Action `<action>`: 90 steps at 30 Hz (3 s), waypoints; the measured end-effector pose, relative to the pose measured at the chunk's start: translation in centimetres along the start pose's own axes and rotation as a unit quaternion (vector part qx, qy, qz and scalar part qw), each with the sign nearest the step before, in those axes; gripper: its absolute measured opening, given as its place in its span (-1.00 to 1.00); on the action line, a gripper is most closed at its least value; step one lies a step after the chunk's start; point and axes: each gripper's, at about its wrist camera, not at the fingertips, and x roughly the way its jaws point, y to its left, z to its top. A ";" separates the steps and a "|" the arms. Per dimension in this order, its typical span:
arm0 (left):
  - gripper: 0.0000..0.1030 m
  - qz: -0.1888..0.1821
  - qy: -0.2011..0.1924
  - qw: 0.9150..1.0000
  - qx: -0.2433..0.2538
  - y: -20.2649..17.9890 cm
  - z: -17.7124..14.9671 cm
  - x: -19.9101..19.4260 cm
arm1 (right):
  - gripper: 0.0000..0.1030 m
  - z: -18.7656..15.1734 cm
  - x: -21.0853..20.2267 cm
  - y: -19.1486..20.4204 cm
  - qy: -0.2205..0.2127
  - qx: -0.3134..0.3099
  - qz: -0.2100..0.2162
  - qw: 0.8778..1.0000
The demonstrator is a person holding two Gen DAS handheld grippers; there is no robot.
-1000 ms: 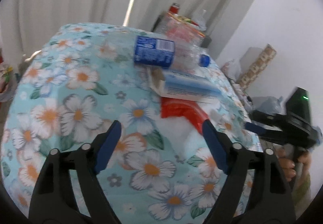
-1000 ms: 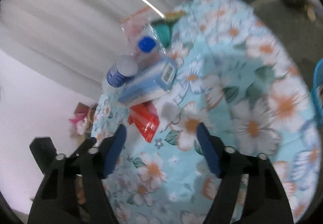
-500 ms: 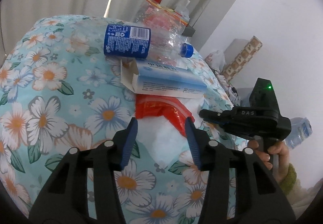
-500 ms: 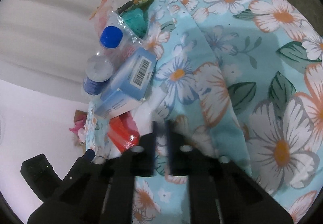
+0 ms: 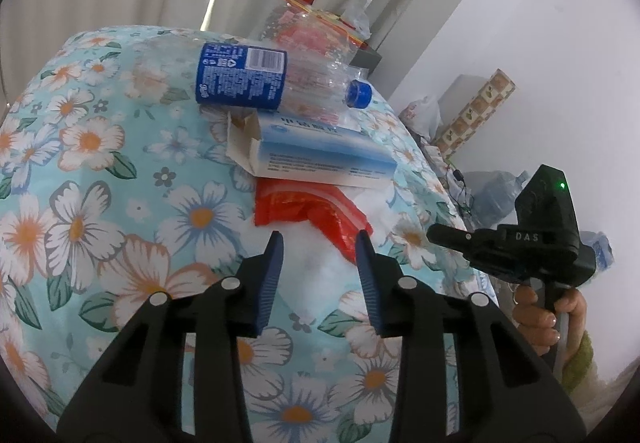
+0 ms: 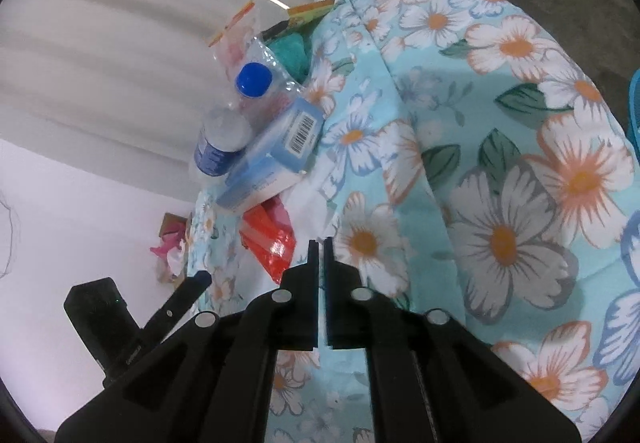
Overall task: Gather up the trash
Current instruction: 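Lower the left tool to the red wrapper while the right tool reaches the white paper sheet, then close the left tool on the red wrapper while the right tool approaches the white paper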
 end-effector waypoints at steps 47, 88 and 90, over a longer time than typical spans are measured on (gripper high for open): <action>-0.35 -0.009 0.024 0.999 0.047 -3.1 -0.6 1.2 | -0.99 -6.9 -7.7 -3.6 0.005 0.034 -0.024 0.999; -0.86 0.044 0.079 0.990 0.104 -2.2 0.3 8.0 | -0.98 -5.9 -9.5 -8.1 -0.058 0.101 -0.041 0.992; -0.90 0.033 0.076 0.993 0.088 -1.9 0.5 7.6 | -0.98 -6.0 -9.4 -8.2 -0.055 0.104 -0.036 0.992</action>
